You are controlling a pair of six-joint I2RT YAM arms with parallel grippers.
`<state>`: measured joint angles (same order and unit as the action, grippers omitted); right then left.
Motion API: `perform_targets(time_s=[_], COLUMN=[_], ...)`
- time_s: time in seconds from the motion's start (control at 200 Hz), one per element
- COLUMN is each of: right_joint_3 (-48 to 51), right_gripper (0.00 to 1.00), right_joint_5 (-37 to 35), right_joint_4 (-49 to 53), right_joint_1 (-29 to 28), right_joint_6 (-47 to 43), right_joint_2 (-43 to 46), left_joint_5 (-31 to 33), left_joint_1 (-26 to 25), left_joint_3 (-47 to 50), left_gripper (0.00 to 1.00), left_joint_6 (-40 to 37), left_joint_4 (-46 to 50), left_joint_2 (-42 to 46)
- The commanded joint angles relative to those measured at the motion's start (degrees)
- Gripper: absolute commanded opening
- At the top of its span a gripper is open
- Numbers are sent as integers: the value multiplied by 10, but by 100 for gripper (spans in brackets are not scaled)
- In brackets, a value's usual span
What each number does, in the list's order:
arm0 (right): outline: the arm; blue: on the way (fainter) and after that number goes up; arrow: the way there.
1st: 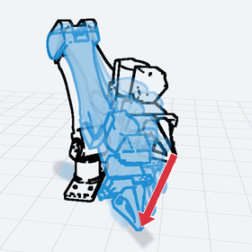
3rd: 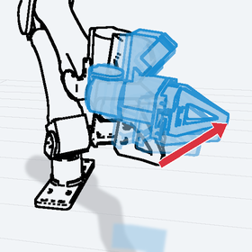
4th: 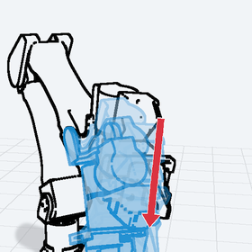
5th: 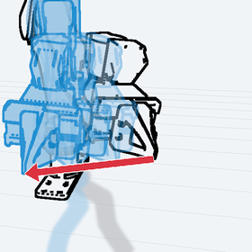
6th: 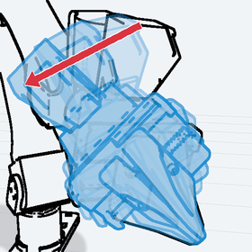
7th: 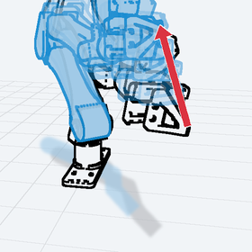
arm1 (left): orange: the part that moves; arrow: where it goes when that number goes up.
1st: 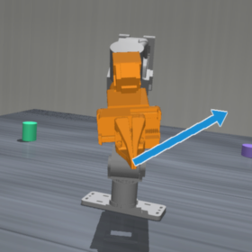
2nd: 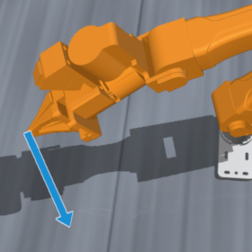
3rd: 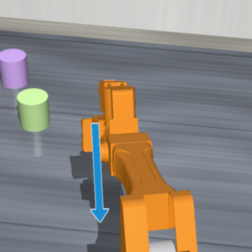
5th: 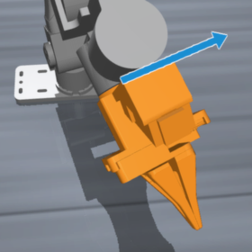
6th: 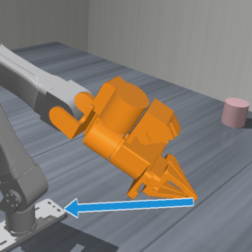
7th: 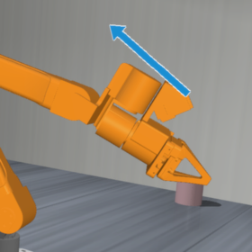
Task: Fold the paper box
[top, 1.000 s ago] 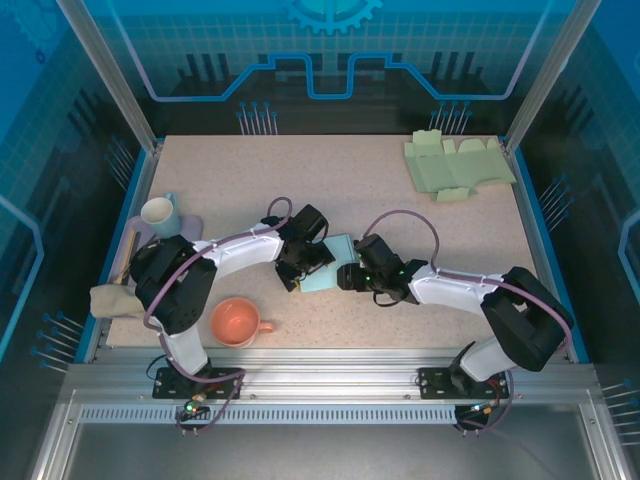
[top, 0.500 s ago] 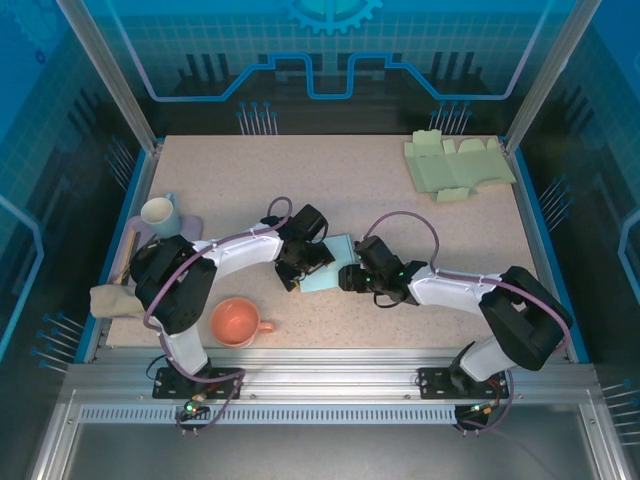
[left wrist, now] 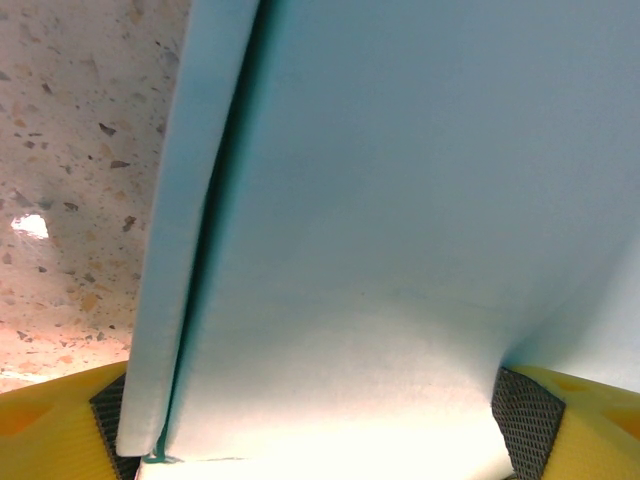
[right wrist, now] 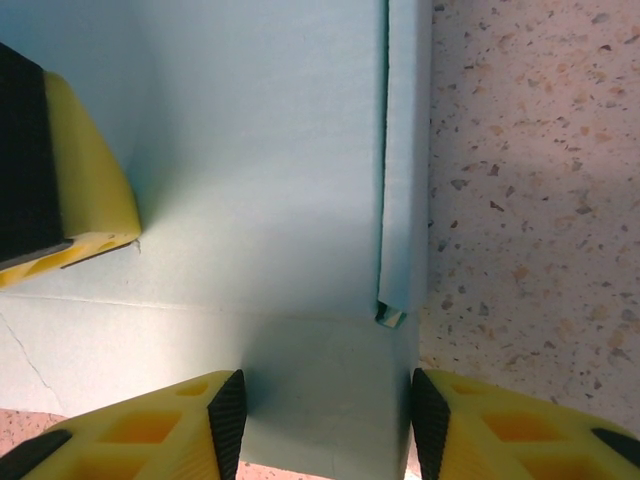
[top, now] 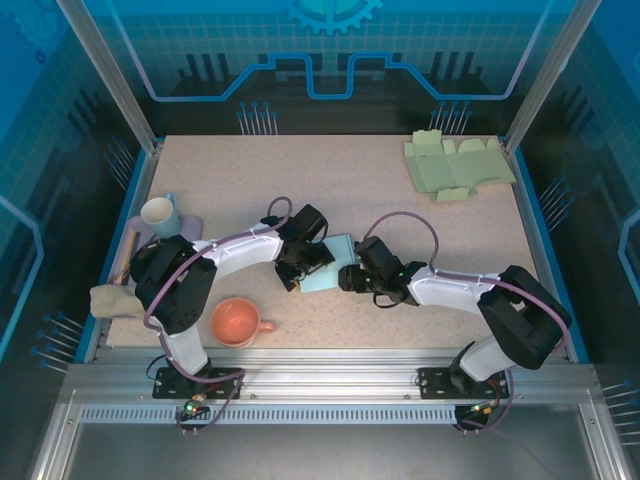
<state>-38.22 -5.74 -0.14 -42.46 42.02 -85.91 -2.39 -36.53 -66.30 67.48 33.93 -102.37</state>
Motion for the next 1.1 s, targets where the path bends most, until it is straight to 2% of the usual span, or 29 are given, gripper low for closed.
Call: perform_targets(time_s=[0.0,1.095], right_joint_3=[14,59], right_gripper=[48,48], right_joint_5=[-10,-68], right_joint_4=[-20,-87], right_joint_1=[-11,-11], right_joint_6=[5,-8], right_joint_2=[-14,-30], left_joint_5=[29,63], left_joint_1=[8,8], left_joint_3=[20,-10], left_gripper=[90,91], left_joint_6=[-2,-50], left_joint_4=[54,113], left_joint_2=[-23,-62])
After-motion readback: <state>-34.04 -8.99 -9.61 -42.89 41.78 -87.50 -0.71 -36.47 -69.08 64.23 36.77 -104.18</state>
